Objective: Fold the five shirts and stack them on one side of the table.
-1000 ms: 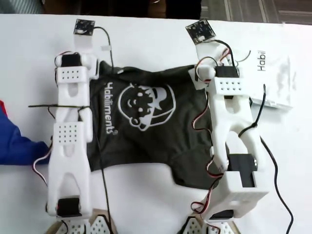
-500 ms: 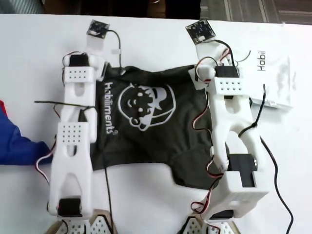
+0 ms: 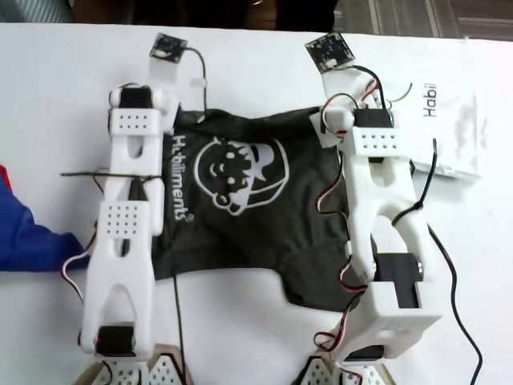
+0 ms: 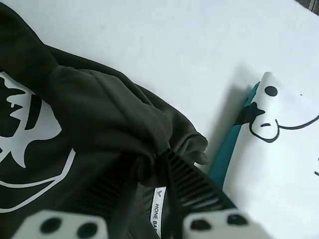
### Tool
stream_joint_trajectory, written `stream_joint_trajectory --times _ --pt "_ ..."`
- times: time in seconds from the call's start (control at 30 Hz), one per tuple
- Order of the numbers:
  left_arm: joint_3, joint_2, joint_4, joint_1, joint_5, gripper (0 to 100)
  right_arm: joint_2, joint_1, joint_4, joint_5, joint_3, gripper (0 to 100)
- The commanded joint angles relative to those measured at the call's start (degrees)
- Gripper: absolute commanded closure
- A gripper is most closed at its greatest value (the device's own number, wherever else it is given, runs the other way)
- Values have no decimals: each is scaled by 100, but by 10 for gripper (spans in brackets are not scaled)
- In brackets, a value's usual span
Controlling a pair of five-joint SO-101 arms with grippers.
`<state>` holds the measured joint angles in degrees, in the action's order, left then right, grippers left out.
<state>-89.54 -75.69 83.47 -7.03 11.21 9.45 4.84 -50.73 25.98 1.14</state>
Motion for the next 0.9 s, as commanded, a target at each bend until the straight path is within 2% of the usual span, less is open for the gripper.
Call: stream_joint_trajectory --times 0.0,0.27,0.37,0.47,0.53,0.73,0.8,0.87 --pt "-637 624 510 70 -316 973 -418 40 -13 0 -264 980" --pt "-602 1134 1002 62 -378 973 -409 40 -13 0 -264 980" --pt "-488 1125 835 26 -378 969 -426 40 -13 0 -264 980" --pt "-136 879 404 18 -501 878 -426 40 -84 0 -273 980" --pt "66 695 167 18 -1248 810 -409 40 -136 0 -290 980" --pt "224 123 -527 62 -3631 799 -400 40 -136 0 -290 980" --pt "215 -53 -607 -18 -3982 793 -426 31 -145 0 -290 980" --pt "198 -211 -642 -114 -4000 793 -426 22 -171 0 -299 980"
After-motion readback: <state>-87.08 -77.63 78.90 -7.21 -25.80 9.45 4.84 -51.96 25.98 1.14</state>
